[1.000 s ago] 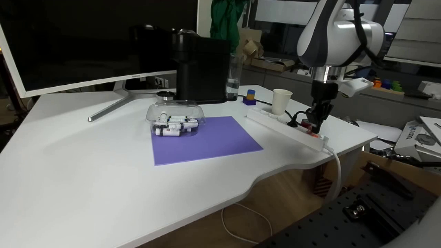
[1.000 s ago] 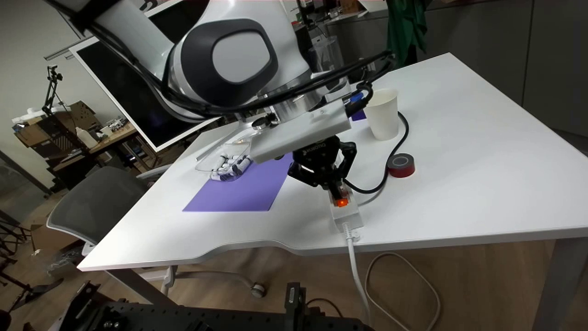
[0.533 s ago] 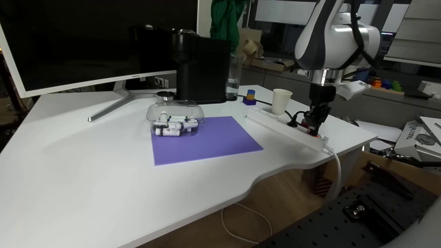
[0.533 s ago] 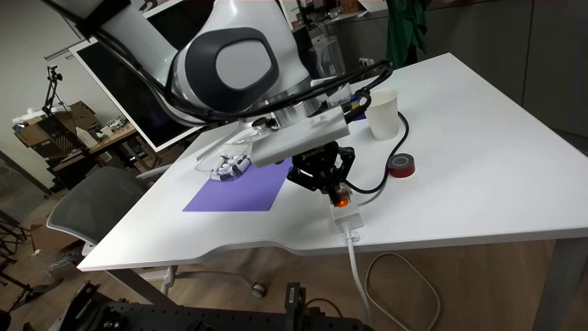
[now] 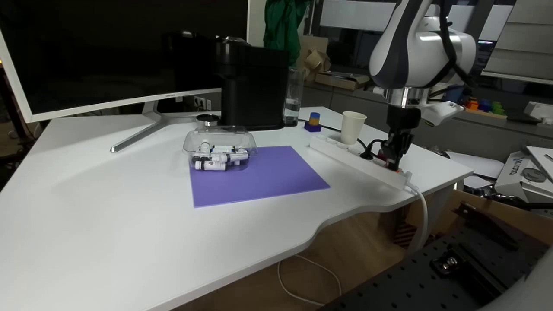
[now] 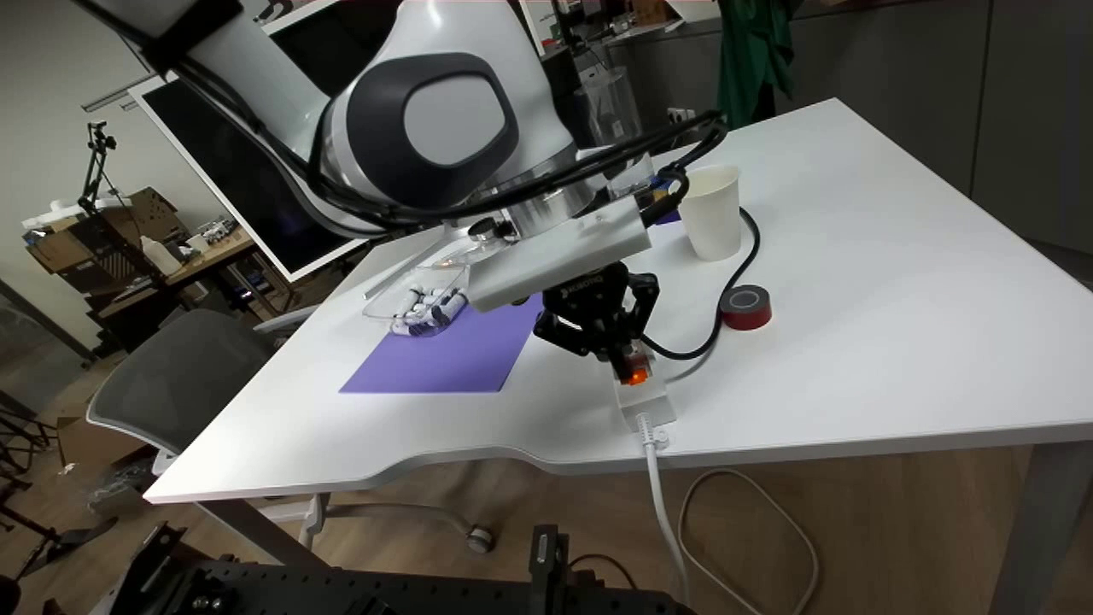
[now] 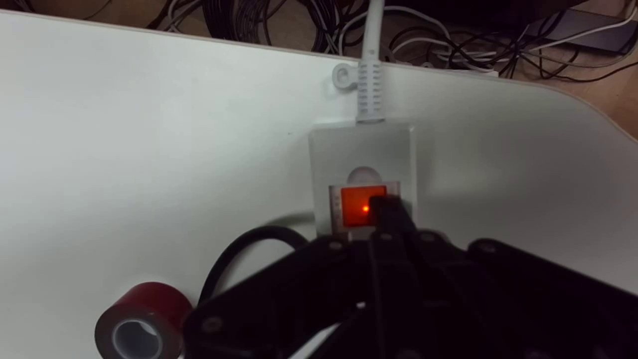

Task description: Push on the first button from the right on the adaptor.

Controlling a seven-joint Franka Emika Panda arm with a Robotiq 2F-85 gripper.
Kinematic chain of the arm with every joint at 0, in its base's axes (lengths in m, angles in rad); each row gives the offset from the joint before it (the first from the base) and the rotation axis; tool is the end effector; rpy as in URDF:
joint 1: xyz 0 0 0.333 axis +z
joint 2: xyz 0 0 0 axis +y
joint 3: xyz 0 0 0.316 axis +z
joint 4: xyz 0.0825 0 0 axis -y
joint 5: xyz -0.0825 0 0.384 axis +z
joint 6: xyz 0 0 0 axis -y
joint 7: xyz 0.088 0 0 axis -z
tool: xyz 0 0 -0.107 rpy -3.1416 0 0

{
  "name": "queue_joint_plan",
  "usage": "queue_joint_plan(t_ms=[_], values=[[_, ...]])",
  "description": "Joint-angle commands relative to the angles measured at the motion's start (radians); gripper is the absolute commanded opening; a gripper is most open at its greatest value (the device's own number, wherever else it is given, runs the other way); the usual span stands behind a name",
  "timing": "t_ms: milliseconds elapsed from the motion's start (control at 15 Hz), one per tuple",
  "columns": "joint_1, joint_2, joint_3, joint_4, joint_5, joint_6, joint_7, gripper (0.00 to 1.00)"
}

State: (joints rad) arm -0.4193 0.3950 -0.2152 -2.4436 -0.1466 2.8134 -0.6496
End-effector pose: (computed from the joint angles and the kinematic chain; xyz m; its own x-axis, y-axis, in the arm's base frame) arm 0.3842 -0.2835 0.1457 0.9812 0.1641 -0.1011 0.1725 -0.9816 0.0813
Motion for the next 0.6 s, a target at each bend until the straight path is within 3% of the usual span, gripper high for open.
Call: queue_joint_plan(t_ms=[0, 533], values=[[0.002, 0.108, -0.001, 0.045, -0.020, 0.013, 0.032, 0.00], [0.014, 0.202, -0.038, 0.049, -0.044, 0.125, 0.079, 0.00]])
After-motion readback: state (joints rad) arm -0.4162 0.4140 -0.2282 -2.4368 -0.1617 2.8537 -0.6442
